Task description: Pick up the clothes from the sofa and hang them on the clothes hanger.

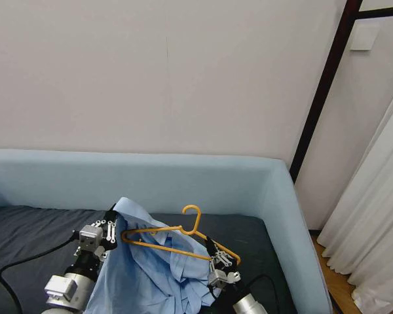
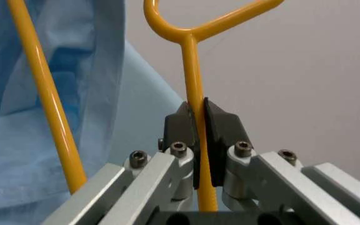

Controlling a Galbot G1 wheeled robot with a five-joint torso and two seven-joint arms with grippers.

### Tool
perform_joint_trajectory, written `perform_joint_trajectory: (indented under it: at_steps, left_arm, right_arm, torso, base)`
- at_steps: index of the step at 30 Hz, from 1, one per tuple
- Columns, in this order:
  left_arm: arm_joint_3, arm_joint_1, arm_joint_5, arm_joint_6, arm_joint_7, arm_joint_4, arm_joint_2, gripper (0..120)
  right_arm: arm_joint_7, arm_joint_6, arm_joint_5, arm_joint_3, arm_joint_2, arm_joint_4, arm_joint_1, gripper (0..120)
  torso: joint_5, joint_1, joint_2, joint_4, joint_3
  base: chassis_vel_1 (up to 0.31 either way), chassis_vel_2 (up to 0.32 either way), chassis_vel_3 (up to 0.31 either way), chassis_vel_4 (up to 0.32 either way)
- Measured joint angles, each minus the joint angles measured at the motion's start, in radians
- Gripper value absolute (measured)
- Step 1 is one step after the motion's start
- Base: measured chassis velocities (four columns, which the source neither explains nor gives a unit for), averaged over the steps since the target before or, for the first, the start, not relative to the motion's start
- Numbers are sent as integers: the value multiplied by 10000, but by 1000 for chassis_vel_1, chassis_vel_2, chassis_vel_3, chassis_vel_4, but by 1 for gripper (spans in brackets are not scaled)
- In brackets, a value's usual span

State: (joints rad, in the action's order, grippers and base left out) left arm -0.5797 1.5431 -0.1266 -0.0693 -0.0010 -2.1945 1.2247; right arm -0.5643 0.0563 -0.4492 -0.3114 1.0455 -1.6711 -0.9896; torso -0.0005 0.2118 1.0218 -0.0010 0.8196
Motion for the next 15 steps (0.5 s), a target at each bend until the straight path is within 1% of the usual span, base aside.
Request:
perform_joint_trajectory:
  at_steps: [4, 5, 9, 15]
  left_arm:
    - [890, 170, 603, -348, -34, 284, 391, 0]
    - [890, 170, 603, -348, -34, 284, 391, 0]
    - [1541, -41, 741, -742, 32, 589, 741, 0]
    - [1755, -363, 665, -946, 211, 763, 977, 0]
  right_arm:
    - [-7, -384, 558, -32, 15, -215, 349, 3]
    - [-7, -384, 558, -32, 15, -215, 349, 3]
    - [4, -570, 856, -107, -6, -356, 606, 3]
    - [50, -644, 988, -226, -49, -483, 681, 3]
  torso:
    - [0, 0, 0, -1, 0]
    - [0, 0, 0, -1, 0]
    - [0, 0, 0, -2, 0]
    - [0, 1, 0, -2, 0]
  base:
    - [0, 0, 0, 0]
    - [0, 0, 0, 0]
    - [0, 0, 0, 0]
    - [0, 0, 0, 0]
